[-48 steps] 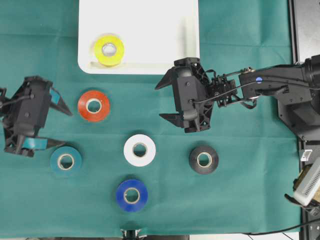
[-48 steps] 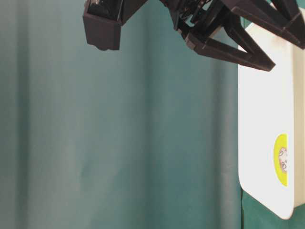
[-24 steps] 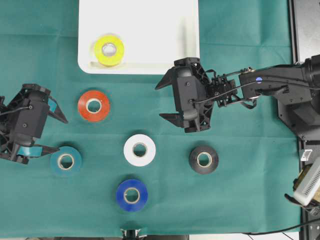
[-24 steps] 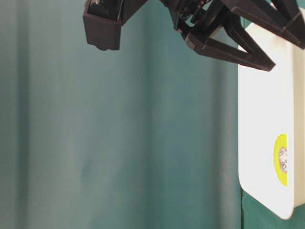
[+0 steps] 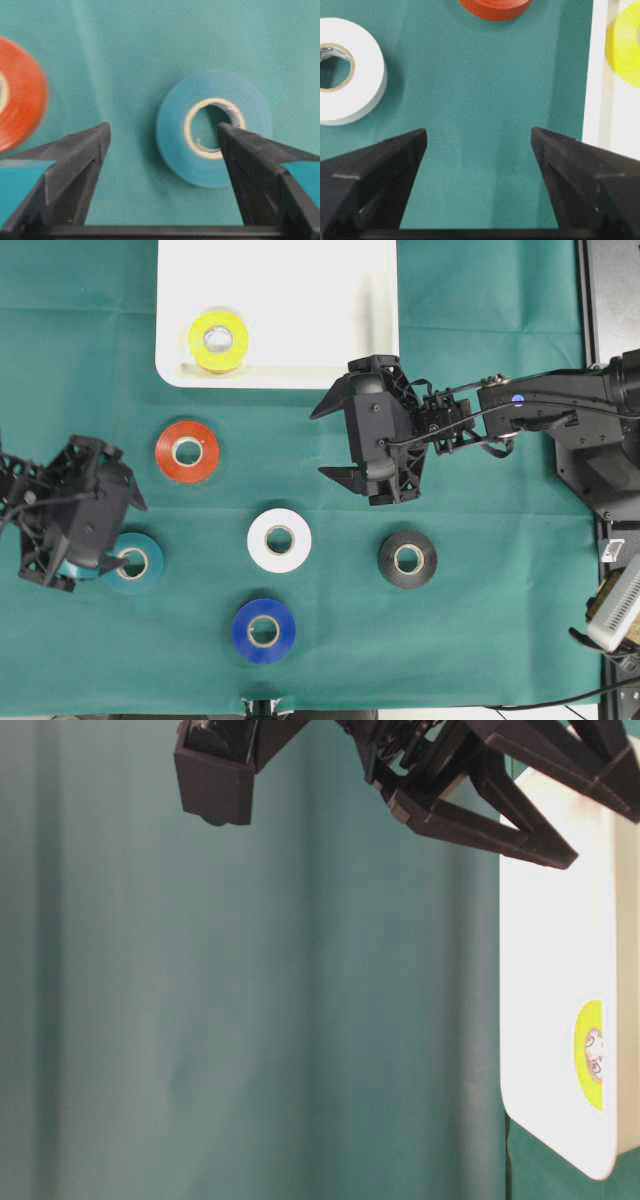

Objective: Put the tape alternately from left to right into the white case.
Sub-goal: 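Move left gripper down to the teal roll and grip its core, then lift the teal roll and carry it into the tray's upper left, then set the teal roll down in the tray and open left gripper, then withdraw left gripper from the tray back beside the red roll, then move right gripper down toward the blue tape roll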

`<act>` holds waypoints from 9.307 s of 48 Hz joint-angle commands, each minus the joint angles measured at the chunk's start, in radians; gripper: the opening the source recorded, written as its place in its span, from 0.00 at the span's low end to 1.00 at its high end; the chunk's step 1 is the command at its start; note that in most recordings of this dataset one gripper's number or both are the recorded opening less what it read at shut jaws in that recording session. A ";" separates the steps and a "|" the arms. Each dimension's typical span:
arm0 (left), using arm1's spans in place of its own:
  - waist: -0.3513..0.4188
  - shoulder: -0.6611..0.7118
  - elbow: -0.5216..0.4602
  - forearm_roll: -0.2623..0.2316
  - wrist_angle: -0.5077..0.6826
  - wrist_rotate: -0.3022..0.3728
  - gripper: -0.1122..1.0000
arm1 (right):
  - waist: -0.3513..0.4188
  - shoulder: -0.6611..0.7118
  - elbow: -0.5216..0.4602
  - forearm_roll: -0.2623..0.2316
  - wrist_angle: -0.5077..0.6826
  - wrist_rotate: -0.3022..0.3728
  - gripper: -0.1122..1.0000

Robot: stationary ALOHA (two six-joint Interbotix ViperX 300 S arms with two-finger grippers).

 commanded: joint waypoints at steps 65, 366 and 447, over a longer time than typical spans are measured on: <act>0.018 0.121 -0.074 0.002 -0.009 0.003 0.31 | 0.002 -0.012 -0.009 0.000 -0.008 0.000 0.85; 0.347 -0.172 0.003 -0.003 0.026 0.155 1.00 | 0.003 -0.012 0.003 0.002 -0.035 0.002 0.85; 0.311 -0.179 0.028 -0.003 0.020 0.086 1.00 | 0.147 0.060 -0.060 0.005 -0.114 0.015 0.85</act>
